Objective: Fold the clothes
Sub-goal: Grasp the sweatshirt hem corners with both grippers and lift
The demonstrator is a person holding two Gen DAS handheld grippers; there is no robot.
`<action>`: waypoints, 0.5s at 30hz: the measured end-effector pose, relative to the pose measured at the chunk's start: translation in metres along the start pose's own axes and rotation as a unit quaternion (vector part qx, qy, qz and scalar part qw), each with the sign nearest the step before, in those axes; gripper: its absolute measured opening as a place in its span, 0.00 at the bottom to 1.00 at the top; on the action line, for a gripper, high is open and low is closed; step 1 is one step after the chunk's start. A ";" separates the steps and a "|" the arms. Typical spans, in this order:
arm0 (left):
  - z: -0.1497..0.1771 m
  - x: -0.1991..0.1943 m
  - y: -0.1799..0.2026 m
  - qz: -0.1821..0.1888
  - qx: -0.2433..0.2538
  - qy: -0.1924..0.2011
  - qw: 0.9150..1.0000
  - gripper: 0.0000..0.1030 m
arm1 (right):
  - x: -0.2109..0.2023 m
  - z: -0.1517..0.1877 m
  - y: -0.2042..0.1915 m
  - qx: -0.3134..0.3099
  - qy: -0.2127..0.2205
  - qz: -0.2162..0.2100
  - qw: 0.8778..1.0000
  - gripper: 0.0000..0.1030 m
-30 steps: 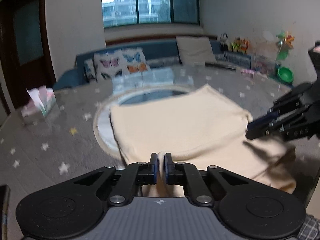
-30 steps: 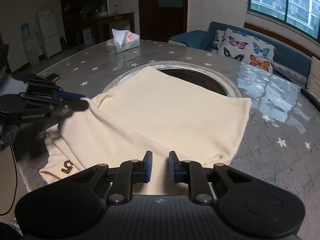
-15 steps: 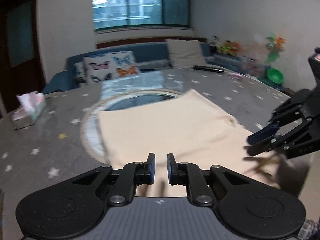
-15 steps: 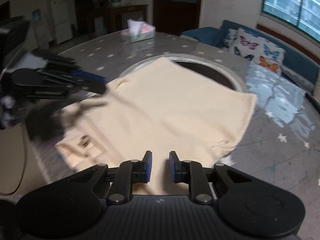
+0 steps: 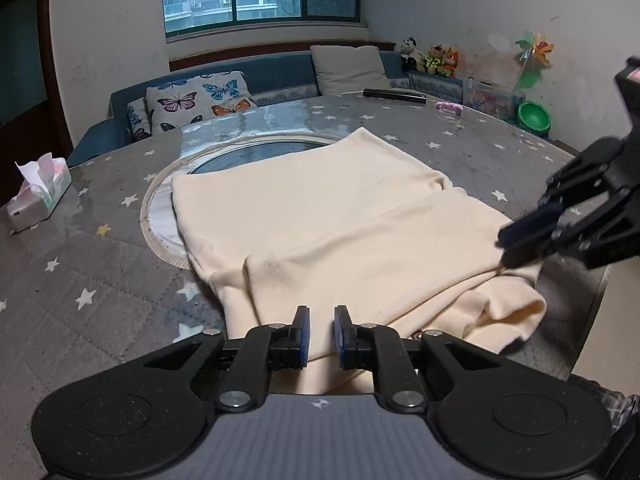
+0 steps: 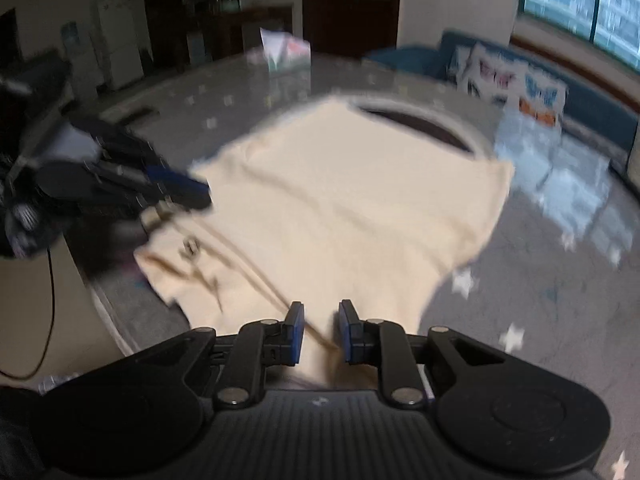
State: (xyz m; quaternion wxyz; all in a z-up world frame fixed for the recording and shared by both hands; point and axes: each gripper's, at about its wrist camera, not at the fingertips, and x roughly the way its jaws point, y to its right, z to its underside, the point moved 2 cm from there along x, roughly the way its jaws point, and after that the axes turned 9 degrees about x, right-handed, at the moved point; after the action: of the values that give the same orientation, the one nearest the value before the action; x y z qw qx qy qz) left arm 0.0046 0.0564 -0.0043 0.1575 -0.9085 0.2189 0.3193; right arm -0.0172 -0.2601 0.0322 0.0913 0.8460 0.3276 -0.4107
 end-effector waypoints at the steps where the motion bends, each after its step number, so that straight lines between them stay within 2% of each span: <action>1: 0.001 -0.002 0.000 0.000 0.004 -0.001 1.000 0.14 | 0.000 0.002 0.000 -0.007 -0.002 -0.001 1.000 0.17; 4: 0.003 -0.014 0.003 0.002 0.023 -0.001 1.000 0.16 | -0.010 -0.002 -0.004 -0.020 0.006 -0.004 1.000 0.17; 8: 0.009 -0.031 0.012 0.010 0.059 -0.005 0.998 0.31 | -0.013 -0.007 0.000 -0.012 0.019 -0.003 1.000 0.17; 11: 0.015 -0.041 0.022 0.014 0.092 -0.008 0.996 0.43 | 0.001 -0.001 0.002 -0.011 -0.004 -0.004 1.000 0.17; 15: 0.023 -0.042 0.039 0.016 0.143 -0.011 0.990 0.48 | -0.006 -0.003 -0.002 -0.027 0.002 -0.004 1.000 0.20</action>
State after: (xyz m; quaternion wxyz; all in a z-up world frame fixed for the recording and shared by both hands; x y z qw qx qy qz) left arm -0.0559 0.0452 -0.0004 0.2826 -0.8697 0.2749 0.2969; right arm -0.0196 -0.2603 0.0390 0.1121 0.8425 0.3425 -0.4004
